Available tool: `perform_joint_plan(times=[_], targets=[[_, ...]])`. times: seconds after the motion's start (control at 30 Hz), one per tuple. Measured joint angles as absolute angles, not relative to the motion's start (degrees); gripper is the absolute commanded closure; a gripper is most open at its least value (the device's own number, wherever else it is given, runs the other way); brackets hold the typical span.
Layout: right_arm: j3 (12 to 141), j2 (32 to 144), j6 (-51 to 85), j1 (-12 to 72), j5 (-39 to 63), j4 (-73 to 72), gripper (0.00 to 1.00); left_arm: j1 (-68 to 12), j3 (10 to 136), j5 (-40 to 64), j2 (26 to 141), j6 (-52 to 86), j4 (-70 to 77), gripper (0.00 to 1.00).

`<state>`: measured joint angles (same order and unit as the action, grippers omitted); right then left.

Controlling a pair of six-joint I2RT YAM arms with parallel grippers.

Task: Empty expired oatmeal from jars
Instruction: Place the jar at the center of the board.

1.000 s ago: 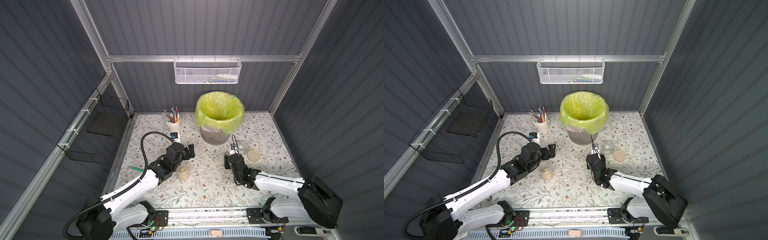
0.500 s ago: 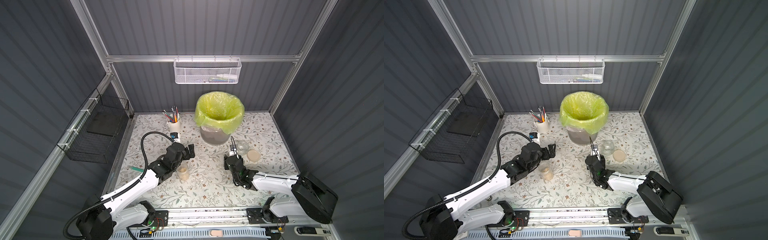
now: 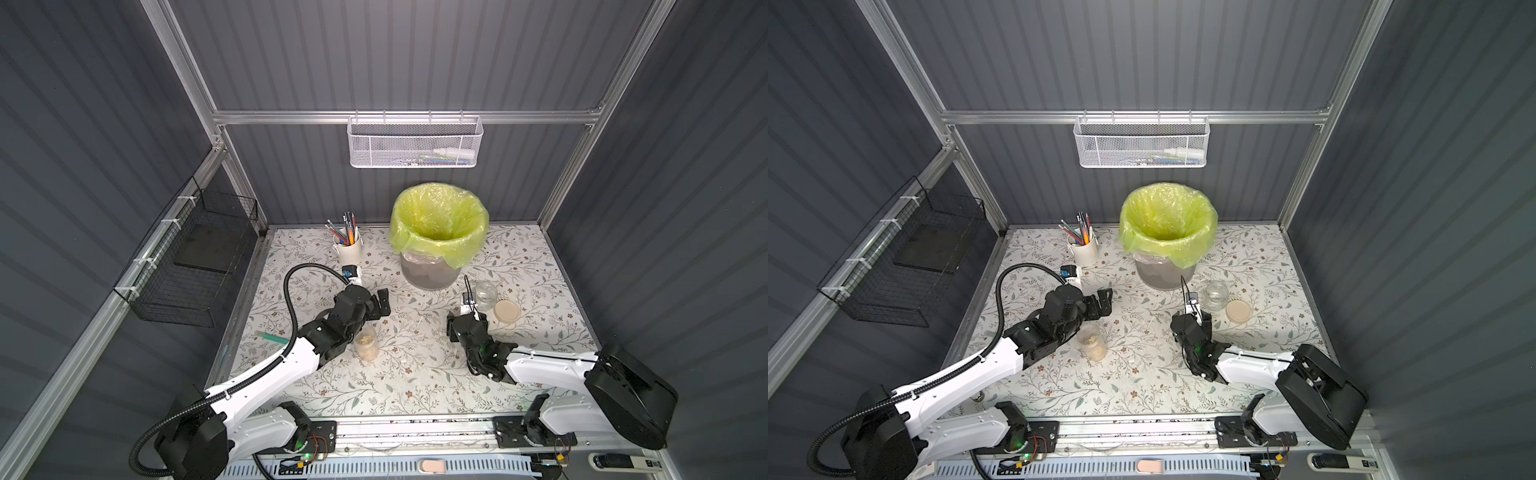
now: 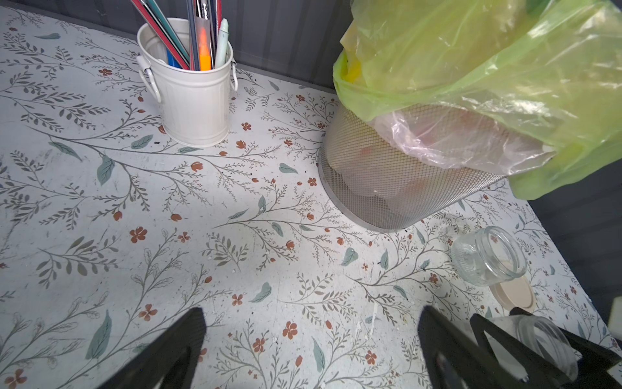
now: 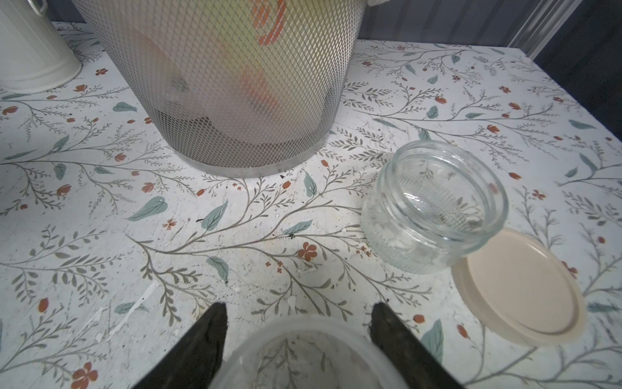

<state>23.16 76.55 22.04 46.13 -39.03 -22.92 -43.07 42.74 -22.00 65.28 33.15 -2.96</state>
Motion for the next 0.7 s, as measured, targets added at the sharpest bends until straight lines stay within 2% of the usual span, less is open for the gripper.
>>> perform_joint_plan(times=[0.37,0.7], targets=[[23.2,75.0,22.9,46.2,-39.0,-21.9,0.01,-43.1,42.7,-22.4,65.3,33.1,-2.9,0.00],[23.4,68.7,22.7,46.3,-38.5,-18.3,0.01,-43.1,45.4,-29.3,65.3,32.7,-7.4,0.00]])
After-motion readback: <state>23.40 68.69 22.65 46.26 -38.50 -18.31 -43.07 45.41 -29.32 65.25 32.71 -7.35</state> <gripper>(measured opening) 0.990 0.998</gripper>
